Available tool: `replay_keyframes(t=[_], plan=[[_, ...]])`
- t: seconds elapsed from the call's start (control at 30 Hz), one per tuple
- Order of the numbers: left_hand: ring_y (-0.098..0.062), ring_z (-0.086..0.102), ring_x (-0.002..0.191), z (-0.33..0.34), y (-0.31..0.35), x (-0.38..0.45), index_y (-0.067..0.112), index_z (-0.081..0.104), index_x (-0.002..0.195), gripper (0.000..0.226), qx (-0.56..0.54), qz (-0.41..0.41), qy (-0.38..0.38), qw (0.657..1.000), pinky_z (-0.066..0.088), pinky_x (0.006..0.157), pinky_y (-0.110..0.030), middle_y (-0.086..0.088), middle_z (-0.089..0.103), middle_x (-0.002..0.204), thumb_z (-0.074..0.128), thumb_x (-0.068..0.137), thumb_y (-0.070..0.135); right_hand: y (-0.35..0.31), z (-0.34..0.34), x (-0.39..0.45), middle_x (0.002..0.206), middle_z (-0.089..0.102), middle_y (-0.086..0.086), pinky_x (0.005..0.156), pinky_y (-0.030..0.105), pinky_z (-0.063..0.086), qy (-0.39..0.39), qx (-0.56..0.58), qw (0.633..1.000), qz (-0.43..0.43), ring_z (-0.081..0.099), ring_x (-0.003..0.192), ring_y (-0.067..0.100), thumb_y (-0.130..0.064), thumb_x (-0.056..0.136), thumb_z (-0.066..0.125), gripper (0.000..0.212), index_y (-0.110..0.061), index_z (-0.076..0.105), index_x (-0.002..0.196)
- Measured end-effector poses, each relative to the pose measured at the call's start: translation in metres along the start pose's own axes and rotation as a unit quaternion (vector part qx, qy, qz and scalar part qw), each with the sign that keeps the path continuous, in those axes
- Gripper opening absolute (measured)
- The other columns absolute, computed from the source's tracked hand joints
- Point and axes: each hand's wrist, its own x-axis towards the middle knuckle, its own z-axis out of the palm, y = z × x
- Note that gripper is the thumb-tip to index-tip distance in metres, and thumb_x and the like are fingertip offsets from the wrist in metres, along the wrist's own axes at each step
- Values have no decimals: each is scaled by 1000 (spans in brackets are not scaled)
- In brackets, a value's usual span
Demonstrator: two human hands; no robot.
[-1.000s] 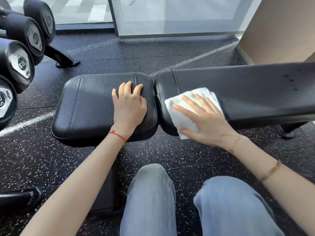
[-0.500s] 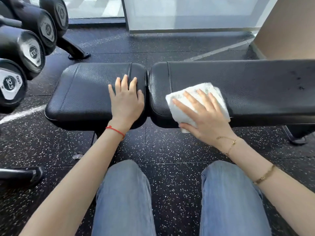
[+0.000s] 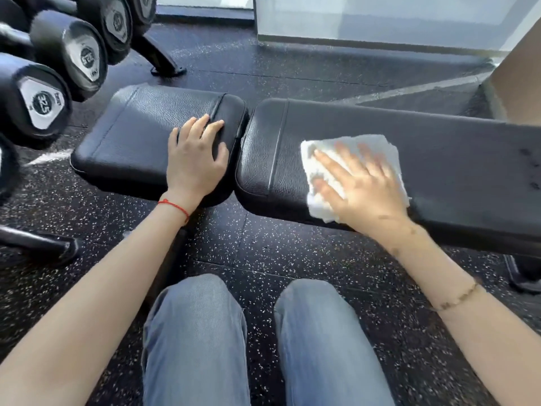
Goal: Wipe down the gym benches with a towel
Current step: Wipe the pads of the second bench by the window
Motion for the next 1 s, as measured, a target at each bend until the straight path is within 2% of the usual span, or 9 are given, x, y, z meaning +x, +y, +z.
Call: replay_keyframes(t=[0.2, 0.33, 0.43, 0.53, 0.6, 0.67, 0.77, 0.9, 1.0], plan=[[-22, 40, 139, -3, 3, 0, 26, 52, 137, 46, 0, -11, 9, 1000, 27, 117, -43, -2, 49, 147, 45, 93, 37, -47, -7, 65, 165, -4, -9, 120, 56, -11, -76, 33, 993, -81, -10, 152, 32, -64, 100, 12, 57, -50, -2, 153], [-22, 41, 138, -2, 2, 1, 25, 53, 137, 46, 3, -8, 10, 1000, 29, 116, -43, -2, 50, 146, 45, 93, 36, -23, 1, 33, 164, -9, -11, 120, 48, -16, -40, -5, 990, -135, -11, 152, 28, -68, 96, 4, 56, -56, -9, 149], [-25, 40, 138, -1, 2, 0, 21, 52, 139, 47, 11, 1, 4, 1000, 28, 117, -44, -5, 49, 147, 43, 95, 35, 10, -5, 32, 165, -4, -13, 116, 42, -19, -40, -4, 994, -98, -8, 152, 28, -69, 94, 8, 57, -58, -4, 149], [-27, 39, 139, -1, 1, 0, 18, 50, 140, 48, 19, 9, -4, 1000, 26, 118, -44, -8, 48, 148, 41, 96, 35, 13, -12, 72, 166, -1, -9, 119, 47, -15, -60, 17, 997, -36, -7, 151, 31, -73, 91, 12, 65, -51, 5, 152], [-26, 38, 140, 0, 0, 0, 20, 49, 141, 48, 18, 6, -4, 1000, 26, 119, -44, -7, 47, 149, 40, 96, 35, -11, -13, 106, 166, -5, -7, 118, 52, -16, -83, 28, 996, -33, -11, 151, 34, -76, 86, 9, 71, -50, 4, 152], [-25, 37, 140, -1, 0, 0, 21, 49, 141, 48, 12, 4, -6, 1000, 26, 119, -44, -6, 46, 150, 41, 96, 36, -42, -9, 124, 166, -8, -7, 117, 54, -19, -98, 31, 993, -55, -15, 150, 35, -71, 93, 12, 64, -49, 2, 153], [-23, 36, 141, -2, -1, 0, 23, 49, 142, 48, 7, 5, -8, 1000, 26, 119, -45, -4, 46, 150, 41, 96, 37, -62, -1, 109, 166, -4, -7, 119, 58, -14, -68, 16, 991, -118, -12, 151, 36, -64, 98, 13, 59, -49, 1, 154], [-22, 34, 143, -2, -4, 0, 25, 46, 143, 51, 6, 7, -17, 1000, 24, 120, -43, -3, 44, 152, 37, 96, 41, -32, 5, 70, 165, 0, -13, 121, 50, -15, -45, 40, 986, -156, -8, 152, 29, -68, 94, 9, 58, -57, 0, 150], [-22, 32, 144, -2, -3, -1, 25, 45, 144, 51, 8, 4, -18, 1000, 21, 122, -42, -3, 42, 153, 38, 96, 40, -14, -5, 102, 166, 8, -7, 121, 49, -11, -67, 21, 992, -101, -2, 152, 33, -69, 92, 12, 63, -51, 8, 152]])
